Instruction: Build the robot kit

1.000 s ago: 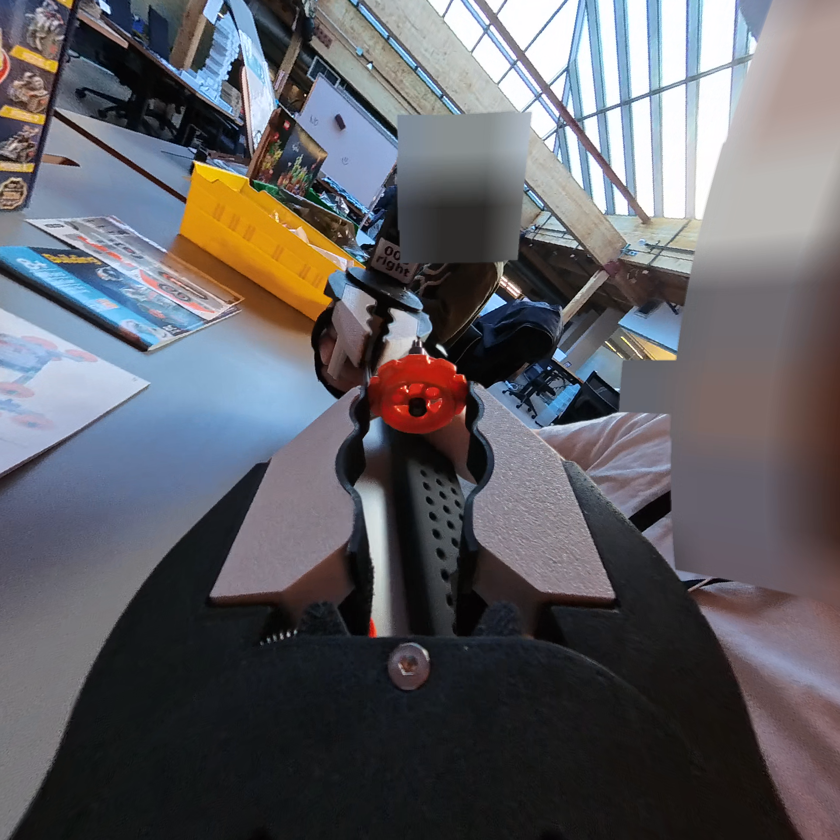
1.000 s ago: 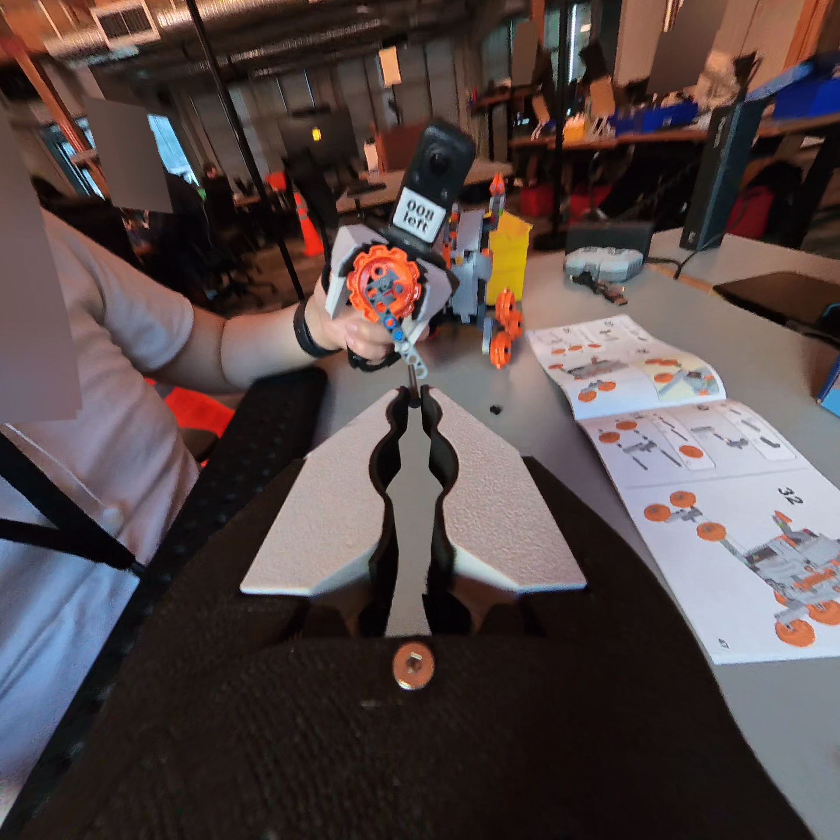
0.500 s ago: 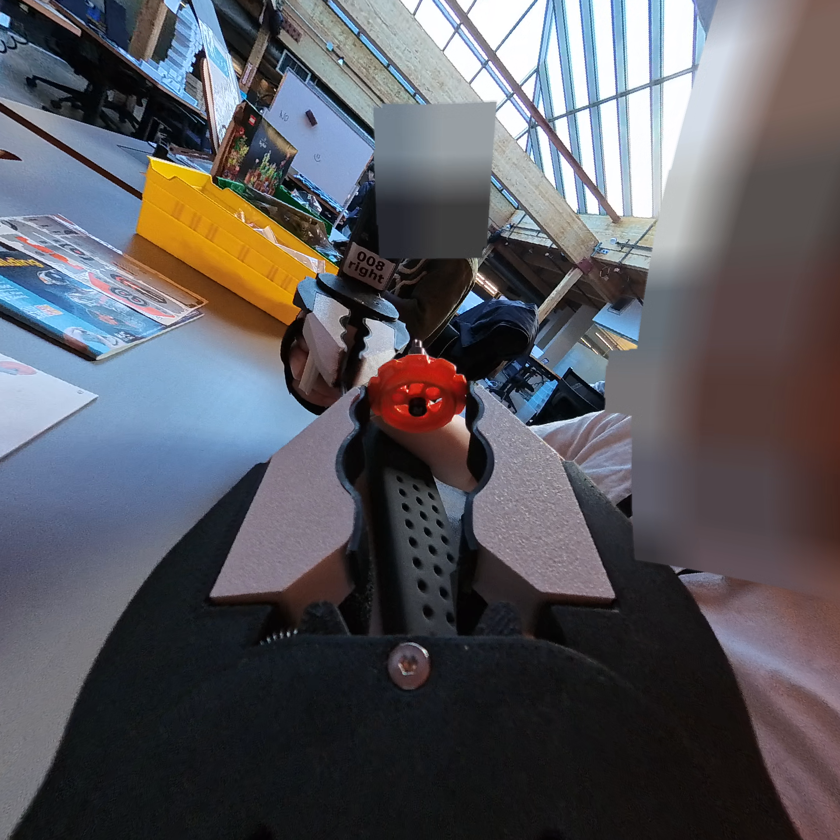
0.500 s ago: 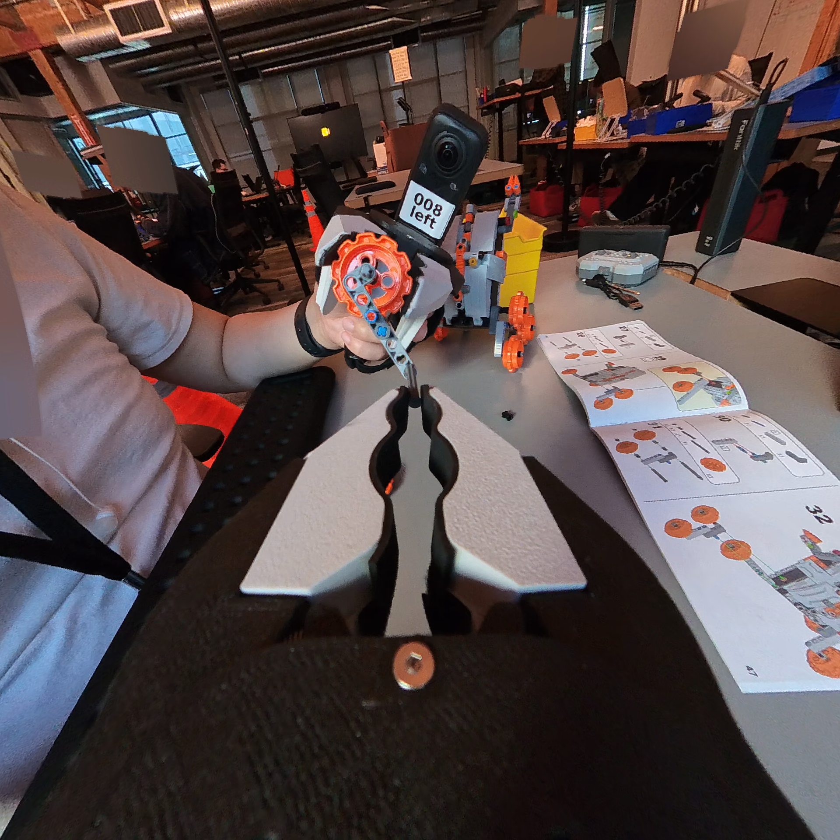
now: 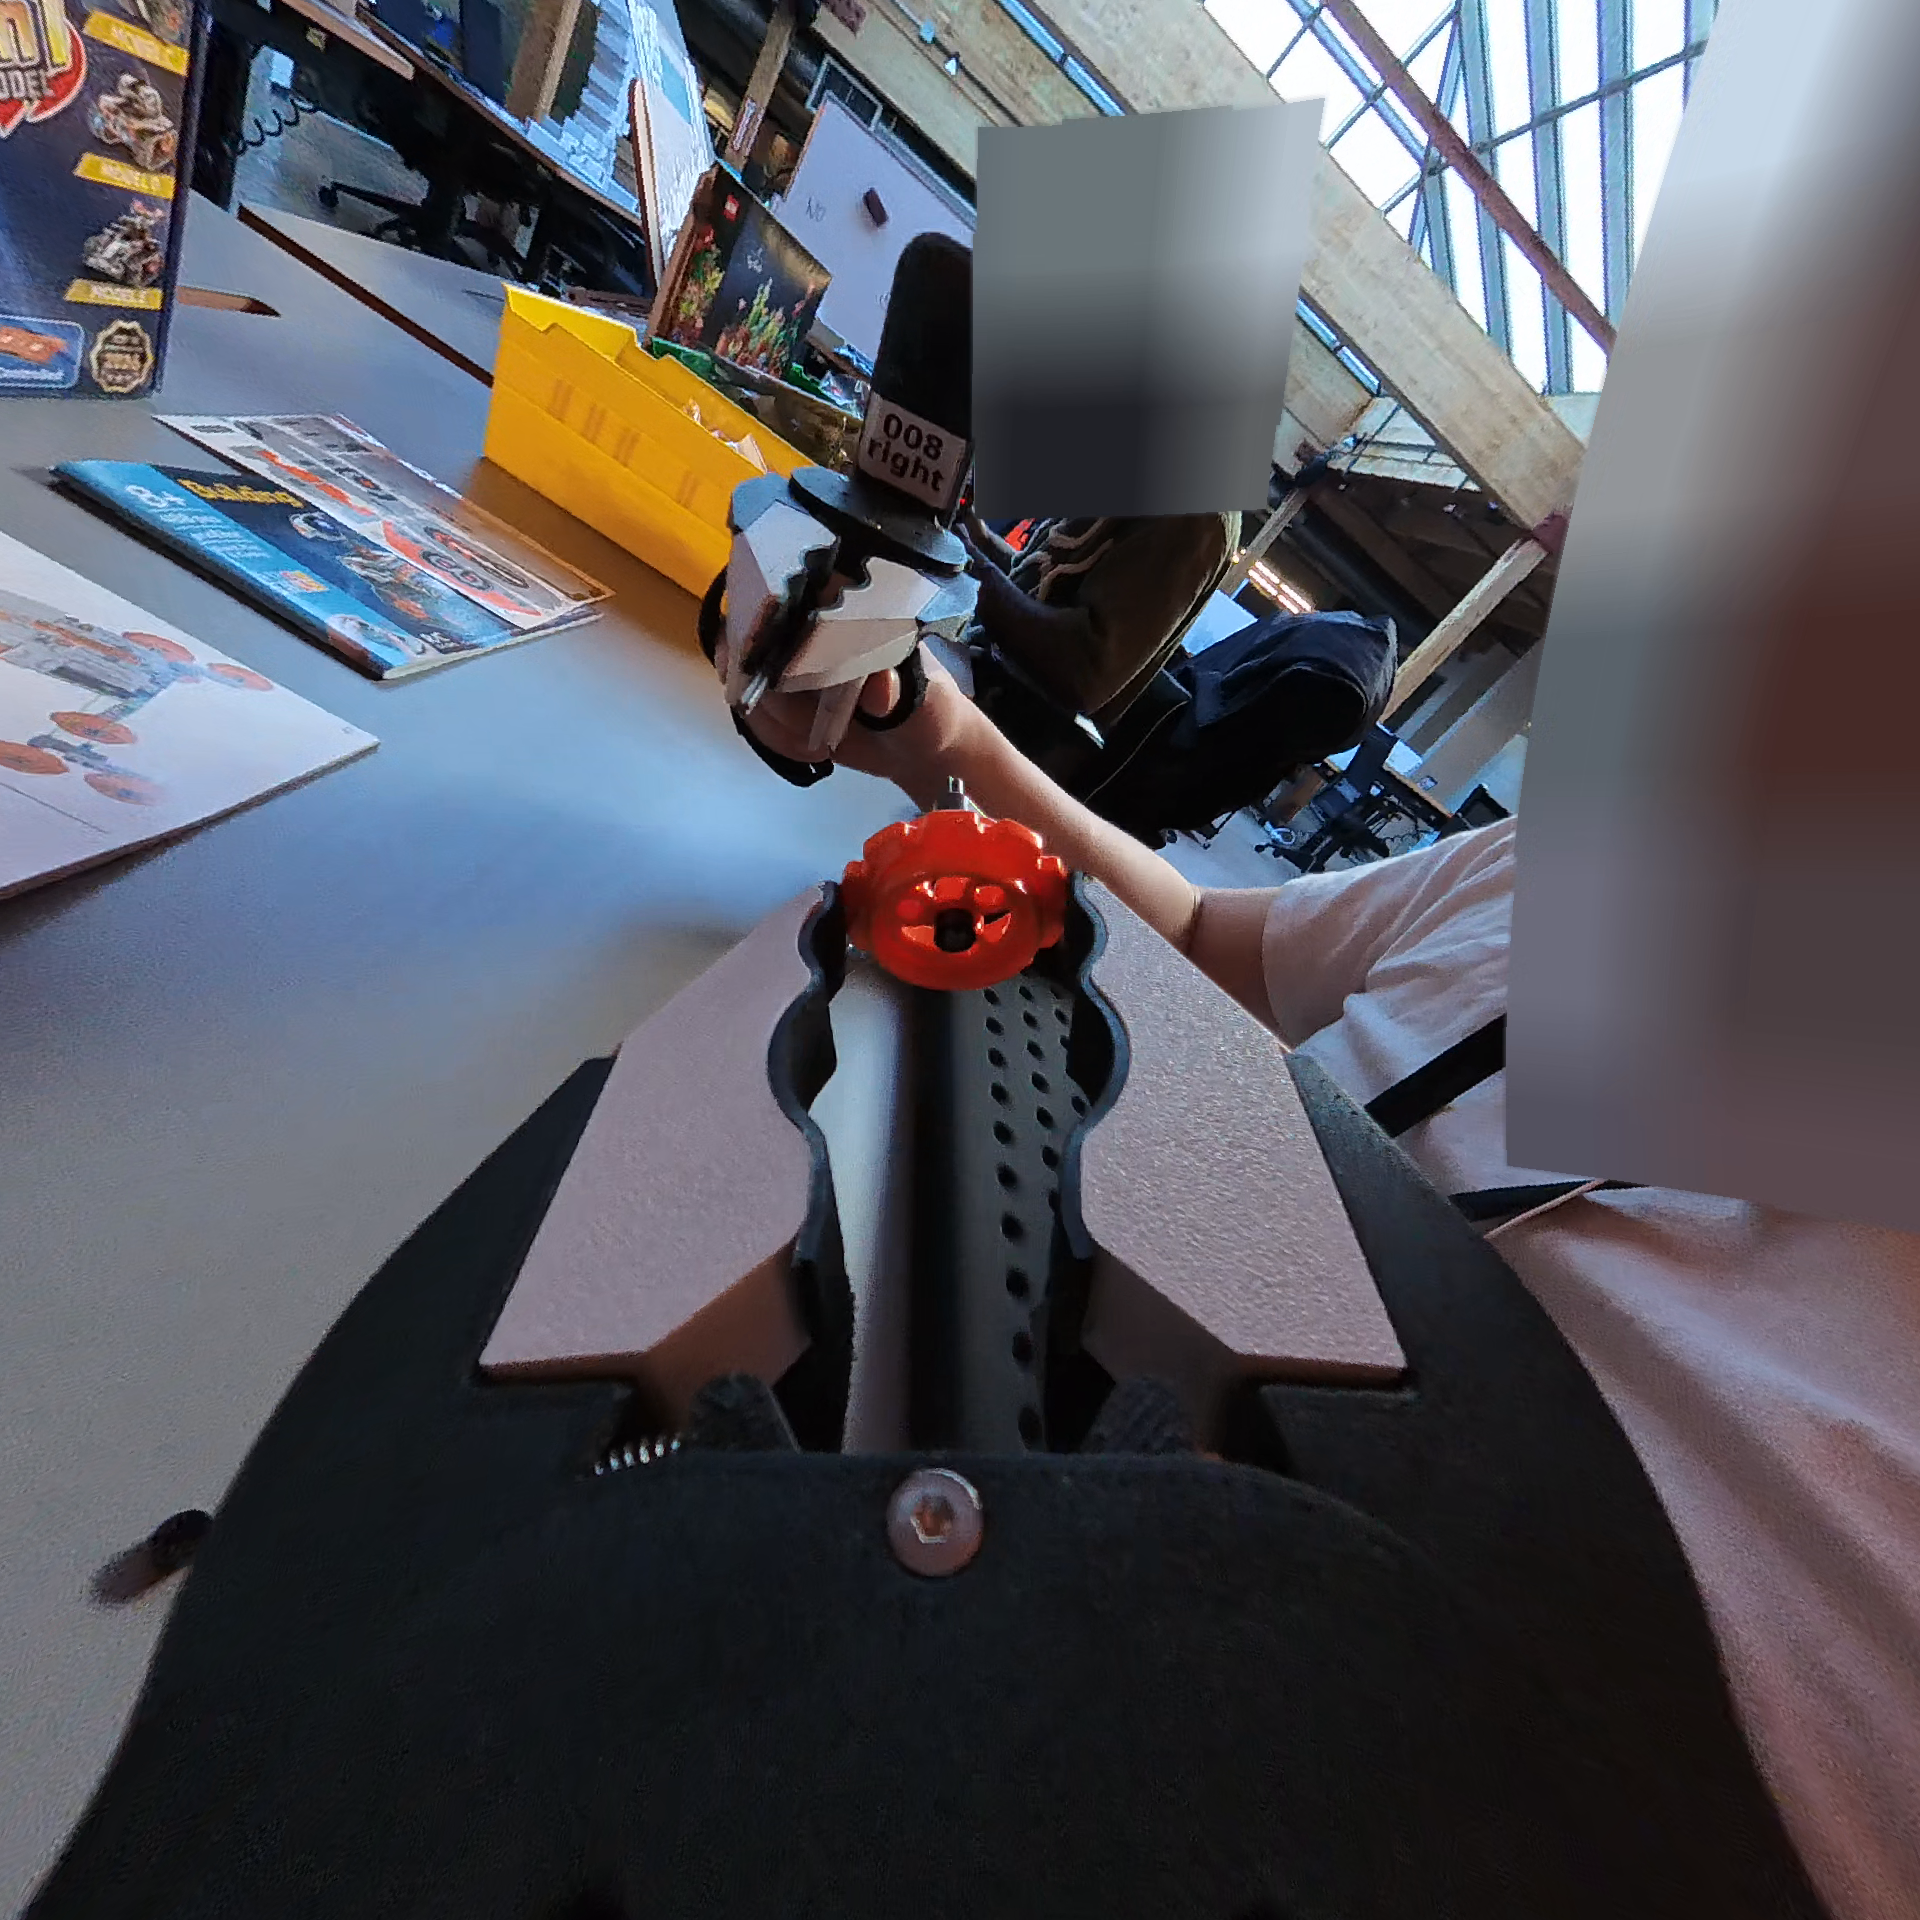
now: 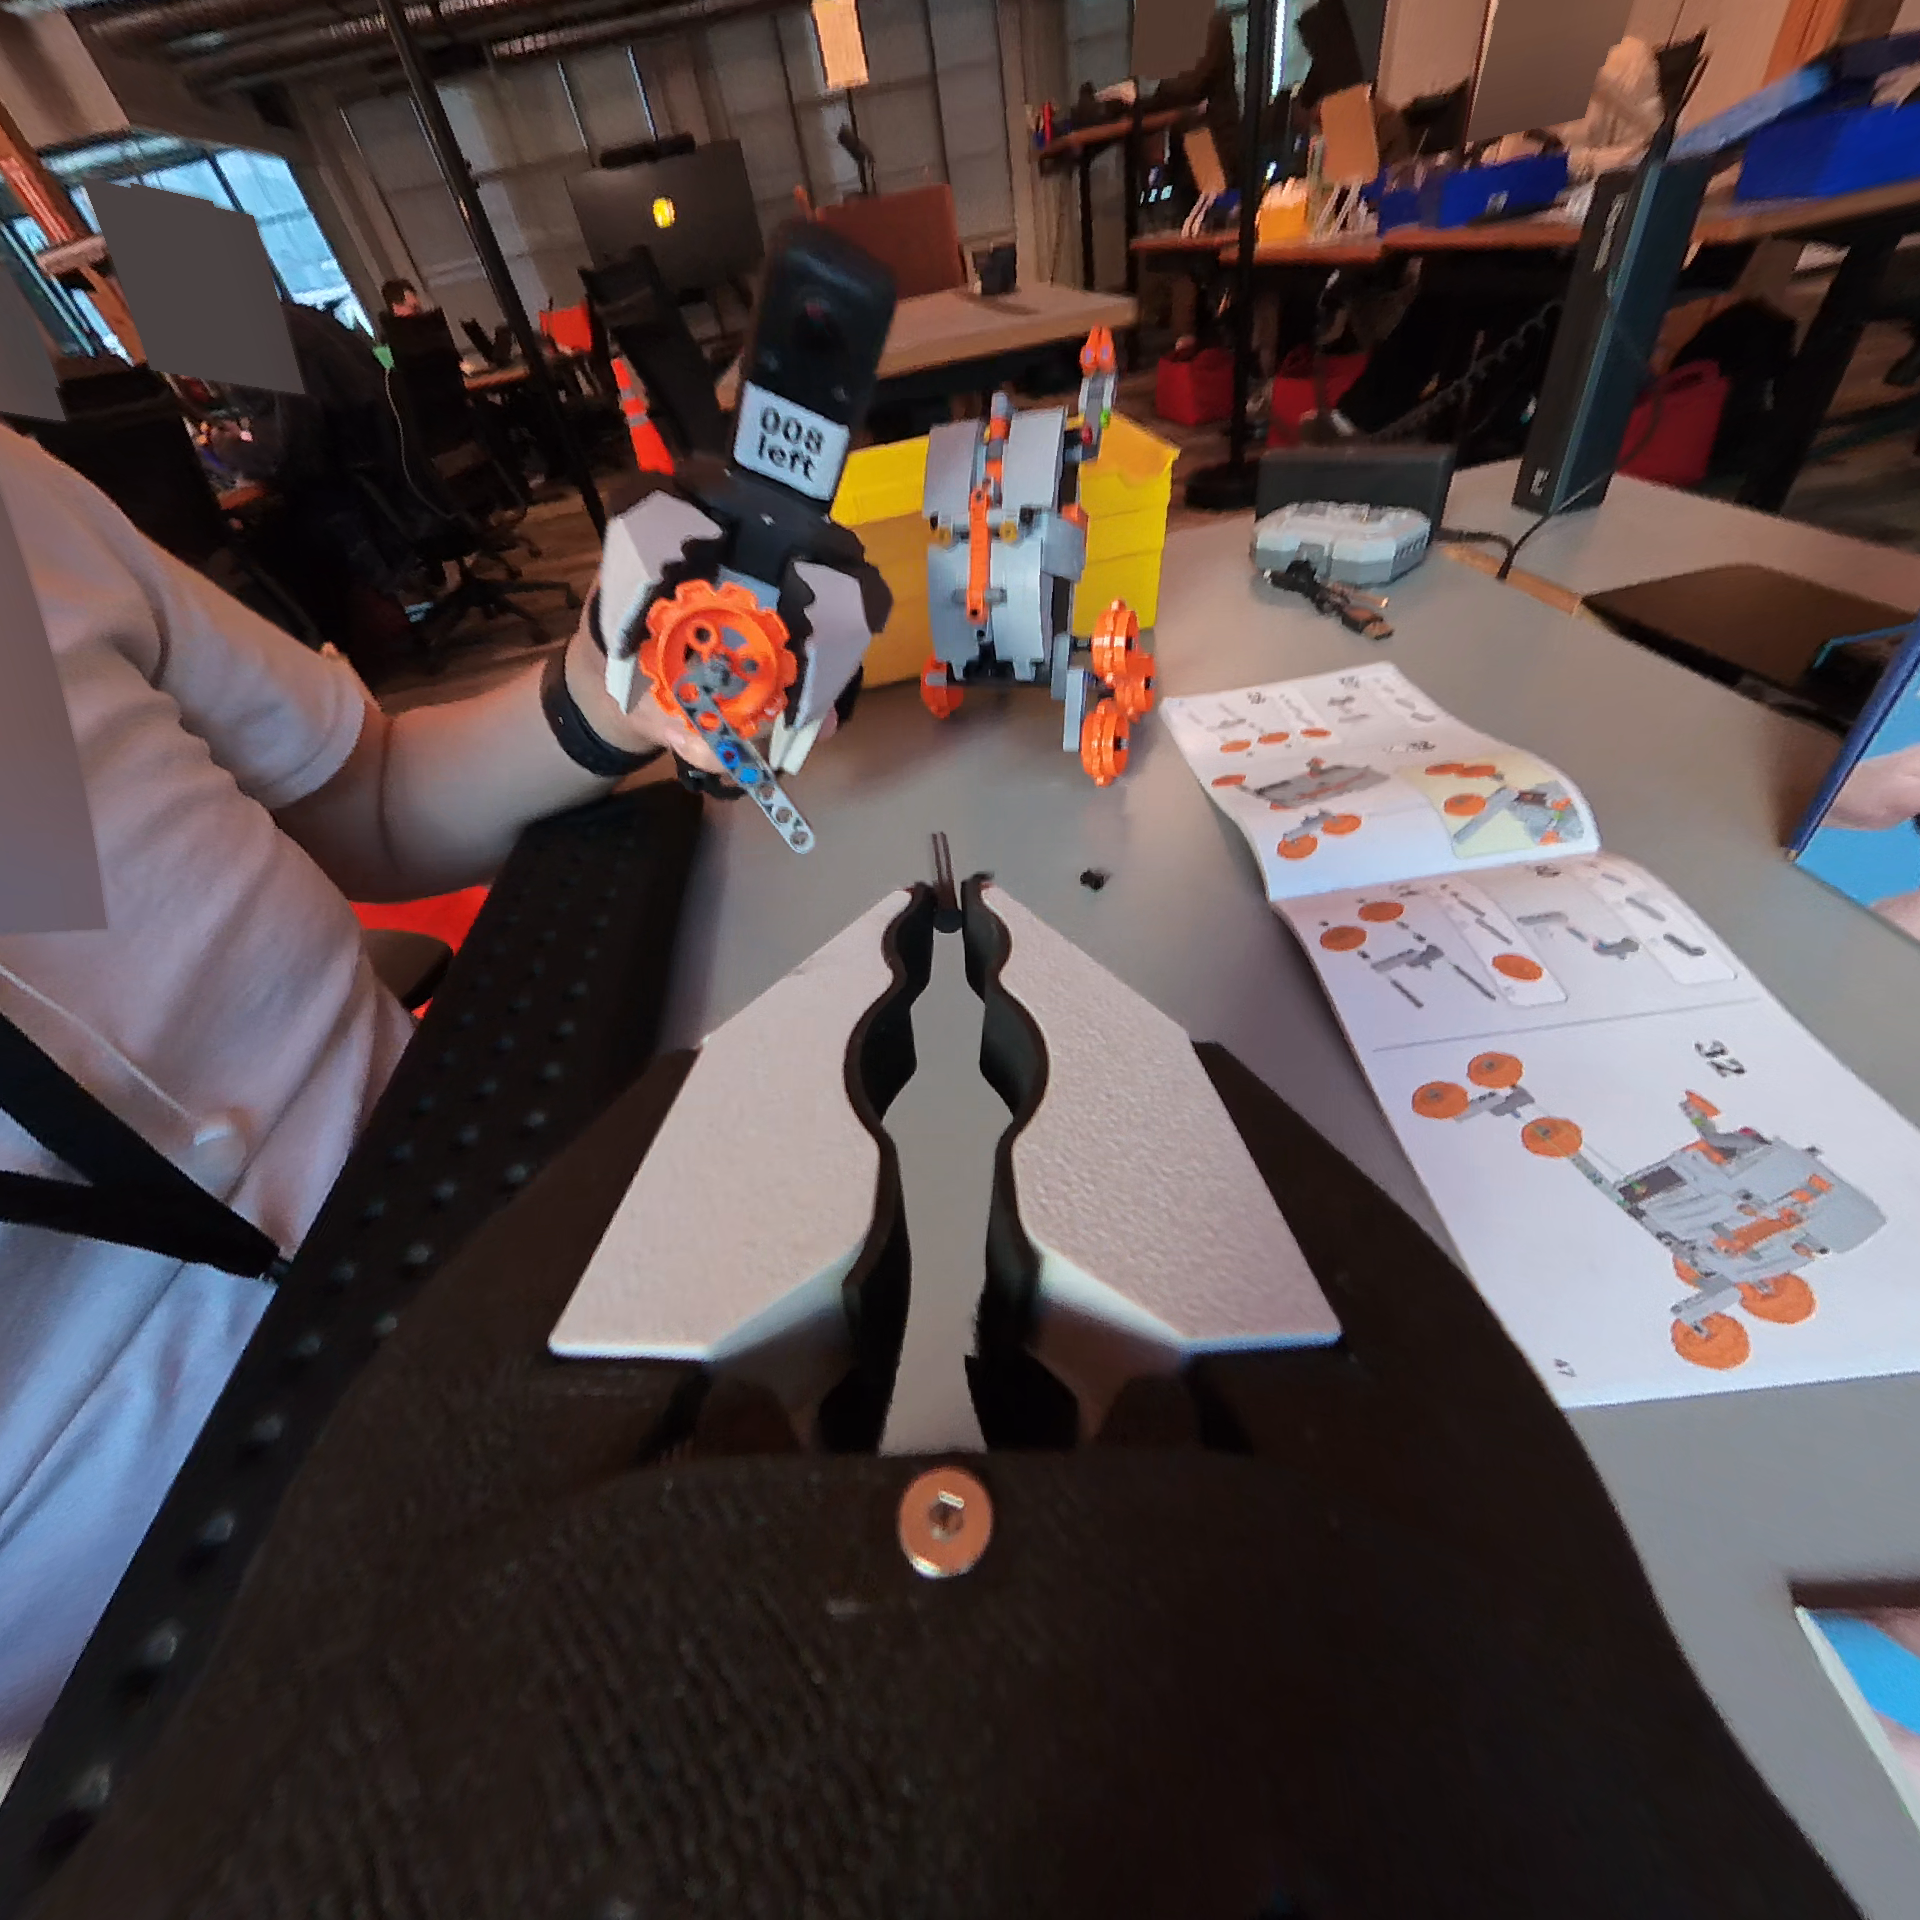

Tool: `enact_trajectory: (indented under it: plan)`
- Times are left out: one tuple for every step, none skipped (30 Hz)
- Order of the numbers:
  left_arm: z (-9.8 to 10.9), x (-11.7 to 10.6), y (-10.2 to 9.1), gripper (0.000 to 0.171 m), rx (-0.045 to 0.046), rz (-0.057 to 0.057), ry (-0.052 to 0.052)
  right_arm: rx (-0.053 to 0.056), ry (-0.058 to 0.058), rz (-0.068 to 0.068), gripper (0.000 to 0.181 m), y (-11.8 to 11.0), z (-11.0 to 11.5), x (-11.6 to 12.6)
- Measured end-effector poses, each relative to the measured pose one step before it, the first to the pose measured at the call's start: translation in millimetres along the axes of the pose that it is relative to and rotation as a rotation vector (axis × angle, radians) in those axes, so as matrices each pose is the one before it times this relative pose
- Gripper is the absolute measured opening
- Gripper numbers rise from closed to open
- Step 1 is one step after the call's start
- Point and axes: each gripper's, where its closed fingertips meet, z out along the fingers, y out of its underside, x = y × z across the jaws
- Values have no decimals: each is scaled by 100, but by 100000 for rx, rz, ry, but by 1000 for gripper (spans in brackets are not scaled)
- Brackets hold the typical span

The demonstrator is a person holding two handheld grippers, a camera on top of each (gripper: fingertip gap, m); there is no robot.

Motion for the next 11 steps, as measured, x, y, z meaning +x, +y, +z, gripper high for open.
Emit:
enact_trajectory:
  plan:
    - [18,74,90,40,-425,586,-9,-1067,-676,65,5,214,152,-85]
    - [31,107,-22,40,-107,642,-71,-948,-869,-22,4,182,160,-148]
    - [7,166,-212,40,384,373,91,-891,-999,-199,5,161,161,-205]
    - [8,194,-424,40,782,-289,758,-650,-968,-296,5,100,170,-216]
    - [82,281,-611,40,621,-804,1722,-292,-1085,-388,5,-12,177,-274]
    - [147,328,-821,40,516,-952,2210,21,-1650,-1030,5,-136,159,-398]
    - [221,342,-948,40,408,-419,2315,413,-1258,-1479,4,-356,113,-429]
    - [199,540,-880,40,-422,113,2394,744,76,-1849,4,-674,26,-363]
    - [261,565,-780,40,-1020,428,2179,1124,1129,-2554,4,-1044,-90,-386]
    - [237,431,-695,40,-1136,704,1415,2013,849,-4091,4,-1405,-155,-629]
    - [270,438,-723,40,-1170,1208,948,1613,798,-5281,4,-1400,-154,-720]
